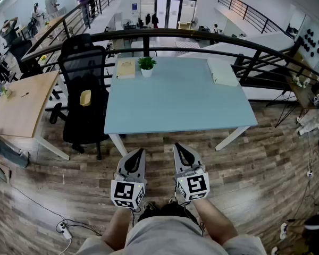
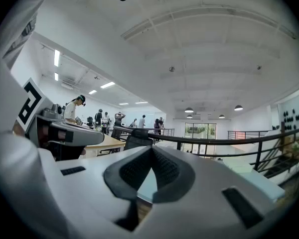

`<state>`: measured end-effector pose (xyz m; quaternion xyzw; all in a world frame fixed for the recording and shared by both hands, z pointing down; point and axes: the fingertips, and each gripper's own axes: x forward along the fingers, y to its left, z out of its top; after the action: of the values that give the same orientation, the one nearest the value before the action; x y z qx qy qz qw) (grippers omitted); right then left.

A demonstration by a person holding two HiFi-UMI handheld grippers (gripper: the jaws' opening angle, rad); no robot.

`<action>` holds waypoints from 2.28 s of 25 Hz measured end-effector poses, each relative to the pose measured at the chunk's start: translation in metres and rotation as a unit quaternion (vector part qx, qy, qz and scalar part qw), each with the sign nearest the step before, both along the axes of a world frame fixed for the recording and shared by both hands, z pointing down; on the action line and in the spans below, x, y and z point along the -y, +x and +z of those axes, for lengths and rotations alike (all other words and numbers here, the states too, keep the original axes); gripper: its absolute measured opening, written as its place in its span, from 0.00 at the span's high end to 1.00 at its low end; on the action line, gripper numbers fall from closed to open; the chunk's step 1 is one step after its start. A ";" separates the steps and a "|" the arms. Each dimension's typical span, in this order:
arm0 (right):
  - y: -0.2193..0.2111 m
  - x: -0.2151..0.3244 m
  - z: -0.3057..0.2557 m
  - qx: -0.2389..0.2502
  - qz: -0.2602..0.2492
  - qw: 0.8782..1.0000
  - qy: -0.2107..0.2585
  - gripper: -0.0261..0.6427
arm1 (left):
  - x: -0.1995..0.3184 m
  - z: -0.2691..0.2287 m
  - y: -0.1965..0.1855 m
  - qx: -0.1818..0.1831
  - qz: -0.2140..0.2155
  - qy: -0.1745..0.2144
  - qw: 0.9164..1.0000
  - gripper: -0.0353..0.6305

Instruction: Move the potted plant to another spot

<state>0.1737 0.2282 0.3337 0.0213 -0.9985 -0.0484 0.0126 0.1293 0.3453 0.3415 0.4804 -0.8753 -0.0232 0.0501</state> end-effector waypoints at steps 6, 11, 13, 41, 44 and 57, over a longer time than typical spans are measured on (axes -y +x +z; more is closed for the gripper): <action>-0.001 -0.002 -0.001 -0.007 -0.001 1.000 0.017 0.96 | 0.006 0.002 -0.004 0.001 0.019 -0.002 1.000 0.93; 0.004 -0.005 0.008 -0.013 0.009 1.000 0.015 0.96 | 0.006 0.019 -0.004 -0.020 0.035 -0.005 0.999 0.93; 0.010 -0.003 0.015 -0.019 0.018 1.000 0.017 0.96 | 0.008 0.027 0.001 -0.025 0.045 -0.008 0.999 0.93; -0.090 0.085 0.049 -0.052 -0.040 0.998 -0.010 0.60 | 0.096 0.041 -0.098 -0.030 0.042 -0.048 0.998 0.93; -0.110 0.110 0.045 -0.047 -0.049 0.998 -0.012 0.58 | 0.121 0.037 -0.118 -0.034 0.032 -0.047 0.998 0.93; -0.147 0.202 0.070 -0.054 -0.052 0.996 -0.046 0.55 | 0.184 0.068 -0.161 -0.064 0.008 -0.080 0.995 0.93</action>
<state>0.0264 0.0264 0.4036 -0.0339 -0.9973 -0.0037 0.0644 -0.0317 0.1613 0.4091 0.4796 -0.8654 0.0166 0.1444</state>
